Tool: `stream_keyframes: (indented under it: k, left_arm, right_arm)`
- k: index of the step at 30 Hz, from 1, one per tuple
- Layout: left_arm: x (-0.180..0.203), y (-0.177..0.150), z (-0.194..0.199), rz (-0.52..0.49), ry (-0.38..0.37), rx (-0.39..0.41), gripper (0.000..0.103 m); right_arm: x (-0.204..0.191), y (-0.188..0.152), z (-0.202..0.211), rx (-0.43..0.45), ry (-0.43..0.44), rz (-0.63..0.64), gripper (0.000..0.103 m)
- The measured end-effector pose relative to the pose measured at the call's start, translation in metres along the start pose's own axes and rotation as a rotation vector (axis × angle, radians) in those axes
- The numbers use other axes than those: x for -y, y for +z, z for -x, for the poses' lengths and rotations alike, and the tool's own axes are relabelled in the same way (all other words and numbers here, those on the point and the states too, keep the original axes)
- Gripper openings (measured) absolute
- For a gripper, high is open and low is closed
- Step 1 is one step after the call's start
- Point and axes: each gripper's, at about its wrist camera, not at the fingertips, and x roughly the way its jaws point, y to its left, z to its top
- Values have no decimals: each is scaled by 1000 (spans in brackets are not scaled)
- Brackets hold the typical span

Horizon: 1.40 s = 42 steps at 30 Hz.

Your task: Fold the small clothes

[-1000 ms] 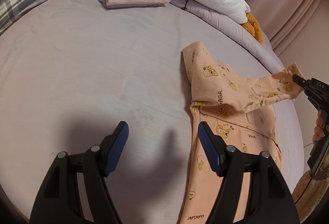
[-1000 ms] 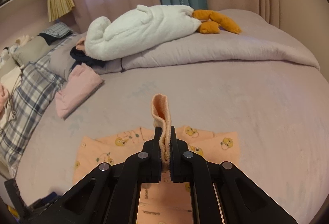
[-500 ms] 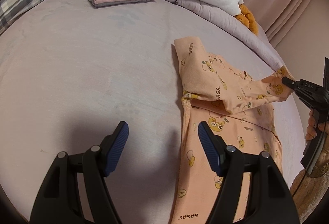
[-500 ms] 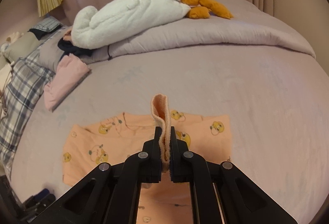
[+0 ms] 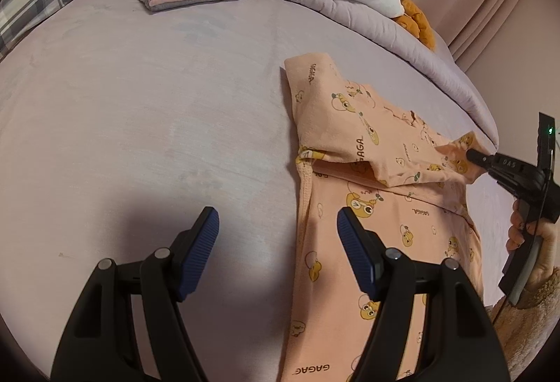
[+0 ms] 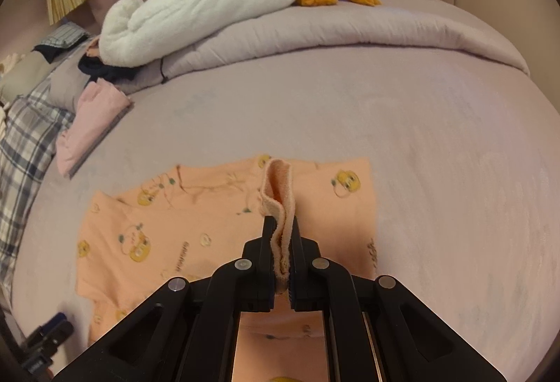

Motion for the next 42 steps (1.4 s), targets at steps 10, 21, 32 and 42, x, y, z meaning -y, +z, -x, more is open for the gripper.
stream_keyframes:
  k: [10,21,32,42]
  left_arm:
    - [11,-4,-4,-24,-3,-14,70]
    - [14,1,-2,-38,4,-13,70]
    - [20,42,5,-43,-10,27,70]
    - [16,76,-14,-25,-24,4,67]
  right_arm:
    - [20,-22,-14,-52,-22,-51,7]
    - [37,-41,-15,-96,-30,-105,7]
    - [55,-28,7,-62,-14,-144,16]
    - [31,-23,-36,-116,-67,-62,16]
